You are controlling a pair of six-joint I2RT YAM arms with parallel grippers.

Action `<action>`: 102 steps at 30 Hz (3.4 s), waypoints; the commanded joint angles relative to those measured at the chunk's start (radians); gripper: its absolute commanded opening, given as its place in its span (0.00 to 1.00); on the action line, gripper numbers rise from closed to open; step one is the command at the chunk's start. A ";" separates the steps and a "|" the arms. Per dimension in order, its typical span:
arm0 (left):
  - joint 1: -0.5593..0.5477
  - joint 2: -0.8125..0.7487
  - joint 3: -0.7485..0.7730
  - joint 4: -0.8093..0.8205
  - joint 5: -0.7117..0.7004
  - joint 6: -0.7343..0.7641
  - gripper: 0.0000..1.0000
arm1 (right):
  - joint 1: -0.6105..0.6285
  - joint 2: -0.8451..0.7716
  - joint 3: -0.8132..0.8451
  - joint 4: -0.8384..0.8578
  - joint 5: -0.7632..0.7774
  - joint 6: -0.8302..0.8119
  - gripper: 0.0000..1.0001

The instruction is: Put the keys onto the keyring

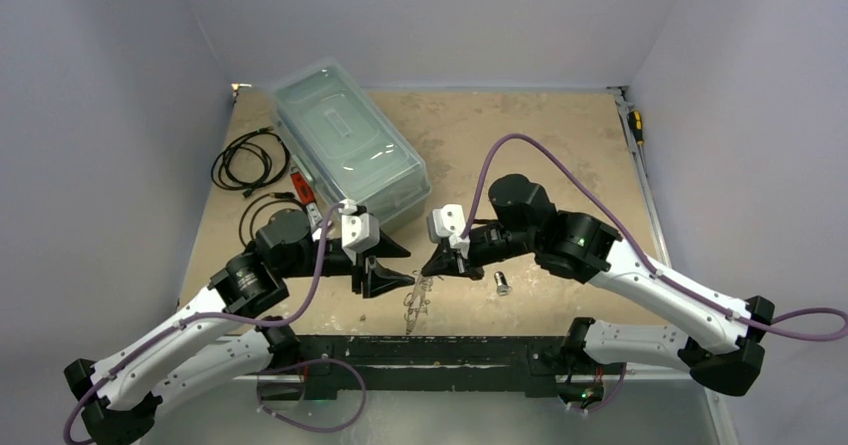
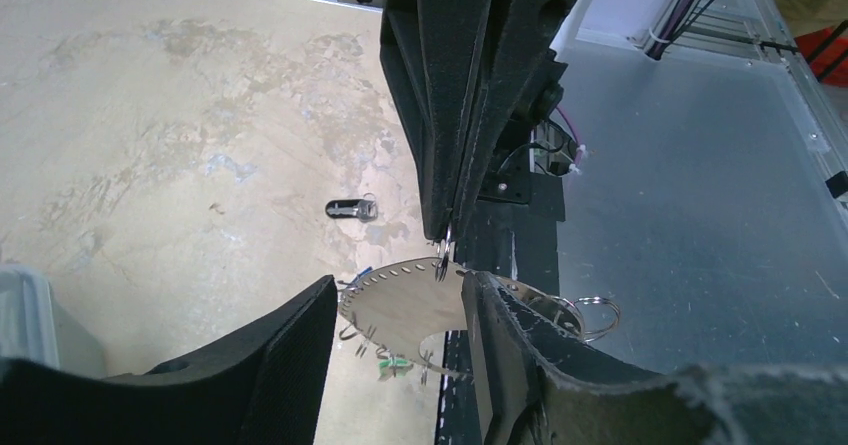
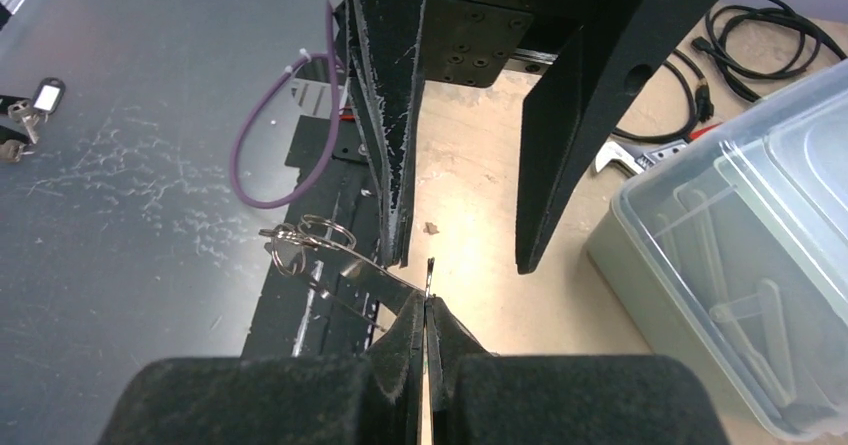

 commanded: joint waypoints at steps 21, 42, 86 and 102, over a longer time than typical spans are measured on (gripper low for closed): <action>0.005 -0.059 -0.098 0.258 0.155 -0.091 0.39 | 0.009 0.027 0.078 -0.008 -0.099 -0.043 0.00; 0.004 -0.040 -0.112 0.273 0.146 -0.104 0.25 | 0.015 0.025 0.087 0.005 -0.091 -0.046 0.00; 0.024 -0.274 -0.151 0.293 -0.098 -0.035 0.00 | 0.012 -0.142 -0.183 0.614 0.154 0.219 0.52; 0.028 -0.350 -0.193 0.370 -0.041 -0.054 0.00 | -0.049 -0.066 -0.177 0.677 -0.090 0.272 0.35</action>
